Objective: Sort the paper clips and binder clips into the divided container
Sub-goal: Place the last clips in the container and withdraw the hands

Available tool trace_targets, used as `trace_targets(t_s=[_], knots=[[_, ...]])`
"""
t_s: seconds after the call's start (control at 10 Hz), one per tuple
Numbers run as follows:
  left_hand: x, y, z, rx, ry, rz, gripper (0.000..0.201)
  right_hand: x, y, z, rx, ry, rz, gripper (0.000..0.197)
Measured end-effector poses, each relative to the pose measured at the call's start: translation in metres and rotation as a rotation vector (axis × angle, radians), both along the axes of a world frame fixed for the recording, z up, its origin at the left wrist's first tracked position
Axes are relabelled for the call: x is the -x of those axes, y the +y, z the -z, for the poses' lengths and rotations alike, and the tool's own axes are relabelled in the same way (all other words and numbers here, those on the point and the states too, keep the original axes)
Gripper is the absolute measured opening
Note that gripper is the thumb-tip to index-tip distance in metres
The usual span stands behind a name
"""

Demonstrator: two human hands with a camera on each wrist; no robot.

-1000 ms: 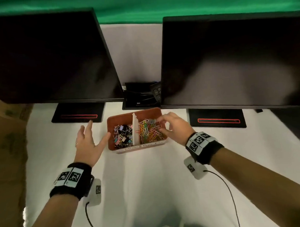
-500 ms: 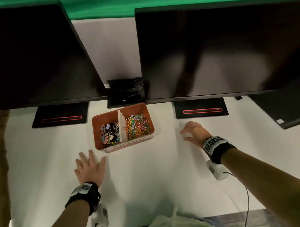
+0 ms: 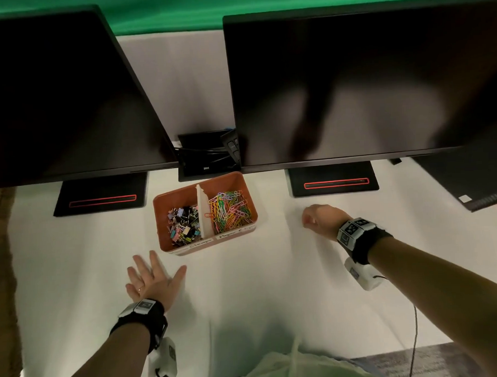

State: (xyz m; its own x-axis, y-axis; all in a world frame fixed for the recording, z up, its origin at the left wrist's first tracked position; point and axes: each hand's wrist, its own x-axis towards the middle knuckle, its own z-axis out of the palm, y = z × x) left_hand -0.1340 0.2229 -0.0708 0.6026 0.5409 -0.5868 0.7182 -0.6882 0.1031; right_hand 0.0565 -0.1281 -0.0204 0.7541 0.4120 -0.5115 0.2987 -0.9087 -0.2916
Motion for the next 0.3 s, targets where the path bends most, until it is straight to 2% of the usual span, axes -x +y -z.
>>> trace_targets(t_s=[0.1, 0.2, 0.3], knots=[[0.0, -0.002, -0.004, 0.004, 0.01, -0.004, 0.088, -0.013, 0.028, -0.027, -0.189, -0.181, 0.026, 0.013], [0.001, -0.002, -0.003, -0.004, -0.003, -0.01, 0.088, -0.018, 0.072, -0.057, -0.369, -0.288, -0.059, 0.016], [-0.001, 0.0, -0.002, -0.018, -0.019, -0.019, 0.088, -0.011, 0.122, -0.073, -0.441, -0.322, -0.207, 0.016]])
